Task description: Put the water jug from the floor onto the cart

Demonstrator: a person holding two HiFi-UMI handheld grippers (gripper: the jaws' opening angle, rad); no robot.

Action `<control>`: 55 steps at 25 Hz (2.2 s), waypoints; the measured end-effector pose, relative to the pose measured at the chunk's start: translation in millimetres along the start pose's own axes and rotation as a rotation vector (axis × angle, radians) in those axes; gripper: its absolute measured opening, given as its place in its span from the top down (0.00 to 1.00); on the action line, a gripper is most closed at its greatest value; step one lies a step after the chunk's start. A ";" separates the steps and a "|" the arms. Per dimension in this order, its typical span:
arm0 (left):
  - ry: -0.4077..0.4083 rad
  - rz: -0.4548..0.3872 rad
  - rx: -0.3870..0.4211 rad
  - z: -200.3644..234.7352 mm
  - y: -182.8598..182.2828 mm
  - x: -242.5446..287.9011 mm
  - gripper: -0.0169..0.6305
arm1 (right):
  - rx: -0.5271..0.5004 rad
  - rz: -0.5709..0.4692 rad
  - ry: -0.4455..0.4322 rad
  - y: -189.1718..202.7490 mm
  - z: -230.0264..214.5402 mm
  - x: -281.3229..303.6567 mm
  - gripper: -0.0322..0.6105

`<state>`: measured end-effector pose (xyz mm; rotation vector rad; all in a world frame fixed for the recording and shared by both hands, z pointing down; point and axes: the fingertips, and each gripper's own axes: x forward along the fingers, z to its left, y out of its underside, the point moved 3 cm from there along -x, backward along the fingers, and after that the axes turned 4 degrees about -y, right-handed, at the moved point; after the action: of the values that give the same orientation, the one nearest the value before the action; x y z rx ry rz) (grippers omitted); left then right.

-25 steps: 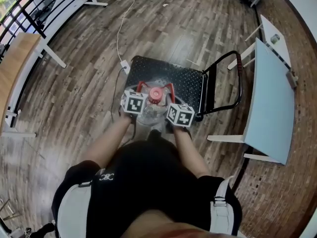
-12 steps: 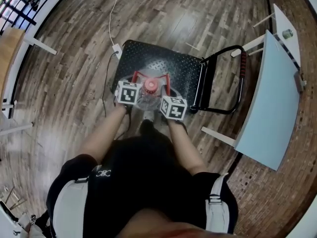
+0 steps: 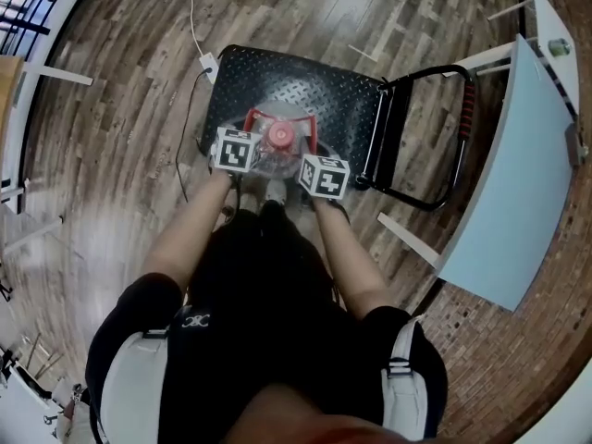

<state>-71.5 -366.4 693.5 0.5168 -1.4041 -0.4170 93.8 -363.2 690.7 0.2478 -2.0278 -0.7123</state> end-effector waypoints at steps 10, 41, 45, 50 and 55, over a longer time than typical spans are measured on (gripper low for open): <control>0.062 0.078 0.066 -11.5 29.5 33.9 0.92 | -0.005 0.056 0.122 29.7 -20.2 17.1 0.90; 0.049 0.075 -0.030 -23.7 39.0 32.2 0.76 | 0.101 0.054 0.216 50.1 -35.1 4.2 0.66; 0.057 0.043 -0.087 -17.7 16.2 27.3 0.97 | 0.064 -0.072 0.247 8.4 -31.0 -8.4 0.85; 0.058 -0.029 -0.070 -17.9 -9.5 0.1 0.97 | 0.059 -0.140 0.214 -17.3 -16.2 -24.1 0.93; 0.066 -0.139 -0.046 -20.6 -56.3 -18.4 0.97 | 0.051 -0.211 0.184 -48.8 -11.9 -24.9 0.93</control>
<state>-51.9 -400.3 644.5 0.5884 -1.2964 -0.5383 112.0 -396.5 649.3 0.5437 -1.8622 -0.7390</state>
